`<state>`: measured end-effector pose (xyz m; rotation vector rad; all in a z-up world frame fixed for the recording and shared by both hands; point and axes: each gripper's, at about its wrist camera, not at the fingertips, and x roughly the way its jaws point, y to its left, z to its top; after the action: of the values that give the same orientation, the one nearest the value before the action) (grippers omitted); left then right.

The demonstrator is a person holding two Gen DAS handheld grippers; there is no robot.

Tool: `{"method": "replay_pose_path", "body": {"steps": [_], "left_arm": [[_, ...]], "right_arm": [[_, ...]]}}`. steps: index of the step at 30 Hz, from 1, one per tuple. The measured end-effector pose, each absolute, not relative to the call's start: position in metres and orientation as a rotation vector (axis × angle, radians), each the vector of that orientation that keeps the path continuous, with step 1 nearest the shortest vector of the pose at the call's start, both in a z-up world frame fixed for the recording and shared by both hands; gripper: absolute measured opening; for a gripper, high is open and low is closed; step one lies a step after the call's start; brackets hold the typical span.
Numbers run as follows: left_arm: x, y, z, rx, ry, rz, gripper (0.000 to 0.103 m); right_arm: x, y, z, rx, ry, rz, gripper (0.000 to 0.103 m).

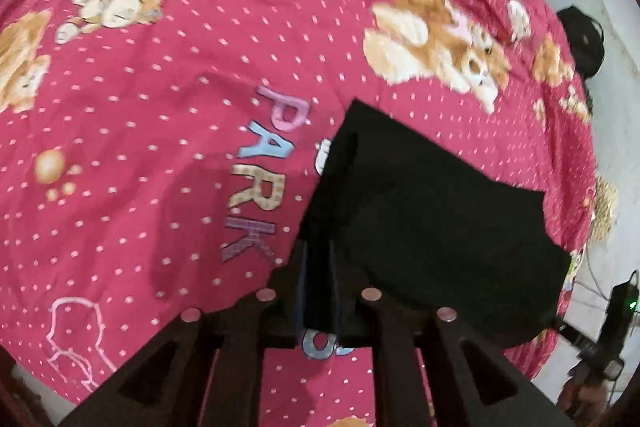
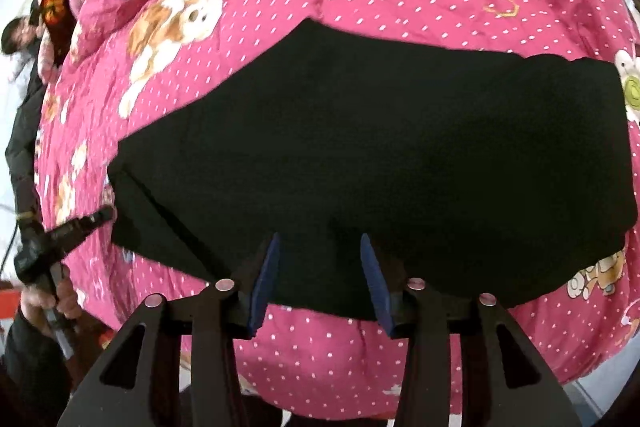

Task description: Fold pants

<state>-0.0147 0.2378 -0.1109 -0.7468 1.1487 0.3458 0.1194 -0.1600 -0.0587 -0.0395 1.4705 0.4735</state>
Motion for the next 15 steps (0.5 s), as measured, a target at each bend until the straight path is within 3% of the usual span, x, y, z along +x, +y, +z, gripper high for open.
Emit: {"method": "replay_pose_path", "body": {"steps": [2, 6, 15], "left_arm": [[-0.016, 0.233, -0.101, -0.743, 1.133, 0.321, 0.022], [0.004, 0.2, -0.086, -0.678, 1.116, 0.191, 0.041], [0.089, 0.103, -0.121, -0.457, 1.273, -0.022, 0.041]], "right_arm": [[0.115, -0.159, -0.061, -0.06, 1.476, 0.491, 0.044], [0.108, -0.159, -0.074, -0.054, 1.524, 0.524, 0.044], [0.101, -0.173, -0.076, -0.021, 1.544, 0.485, 0.044]]}}
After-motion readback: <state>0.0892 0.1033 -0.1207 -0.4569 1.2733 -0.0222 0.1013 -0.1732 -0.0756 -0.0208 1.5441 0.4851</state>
